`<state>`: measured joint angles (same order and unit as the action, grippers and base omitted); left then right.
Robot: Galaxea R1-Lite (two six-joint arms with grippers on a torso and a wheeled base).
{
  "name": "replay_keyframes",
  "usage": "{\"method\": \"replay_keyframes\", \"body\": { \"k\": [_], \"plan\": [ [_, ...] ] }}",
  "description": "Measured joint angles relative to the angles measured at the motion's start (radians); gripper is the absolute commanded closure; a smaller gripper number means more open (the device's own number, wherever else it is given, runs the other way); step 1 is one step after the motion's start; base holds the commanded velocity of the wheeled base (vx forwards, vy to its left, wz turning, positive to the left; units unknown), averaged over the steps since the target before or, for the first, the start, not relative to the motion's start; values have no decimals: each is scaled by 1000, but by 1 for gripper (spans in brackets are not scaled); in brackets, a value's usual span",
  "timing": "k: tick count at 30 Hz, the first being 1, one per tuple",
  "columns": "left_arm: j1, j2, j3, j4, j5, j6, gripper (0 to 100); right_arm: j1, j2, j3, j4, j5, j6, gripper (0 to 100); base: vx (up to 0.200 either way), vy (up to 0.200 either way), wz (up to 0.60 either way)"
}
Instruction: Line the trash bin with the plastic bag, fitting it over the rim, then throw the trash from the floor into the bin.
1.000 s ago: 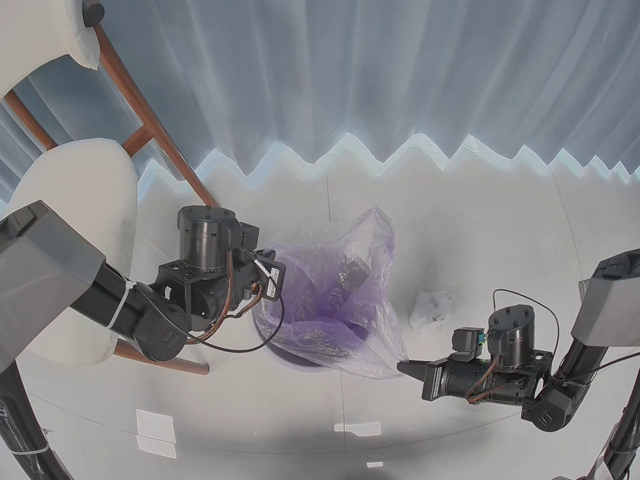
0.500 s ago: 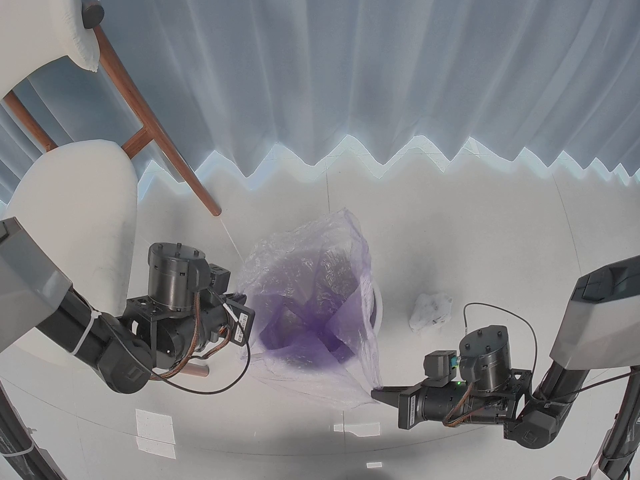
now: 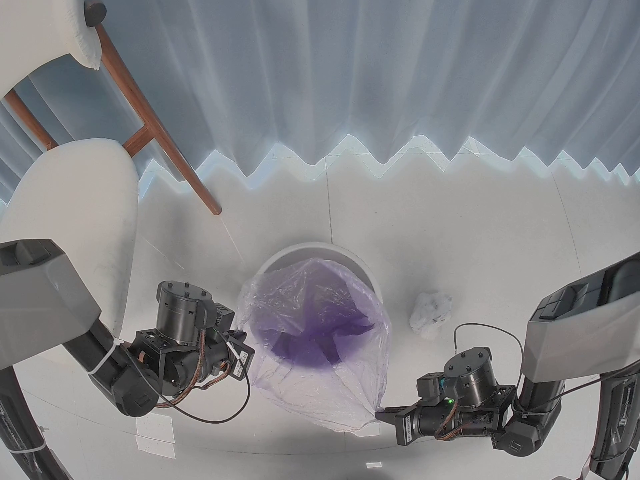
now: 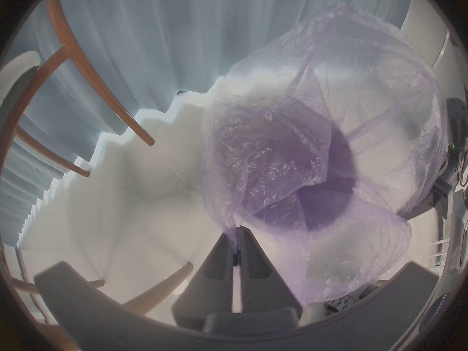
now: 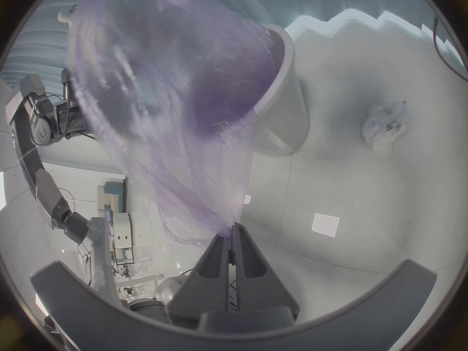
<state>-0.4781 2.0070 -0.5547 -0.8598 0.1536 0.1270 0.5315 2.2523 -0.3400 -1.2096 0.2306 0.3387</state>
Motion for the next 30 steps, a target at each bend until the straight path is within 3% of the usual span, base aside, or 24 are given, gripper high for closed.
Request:
{"method": "replay_keyframes", "body": {
  "k": [12,30],
  "plan": [
    [13,83,-11,-9,-1,27,100,-70,156,-27,-133,-44,-56,100,0,0,0],
    [54,120,-112,-13,1,33,100,-210,166,-159,-178,-59,-23,100,0,0,0]
  ]
}}
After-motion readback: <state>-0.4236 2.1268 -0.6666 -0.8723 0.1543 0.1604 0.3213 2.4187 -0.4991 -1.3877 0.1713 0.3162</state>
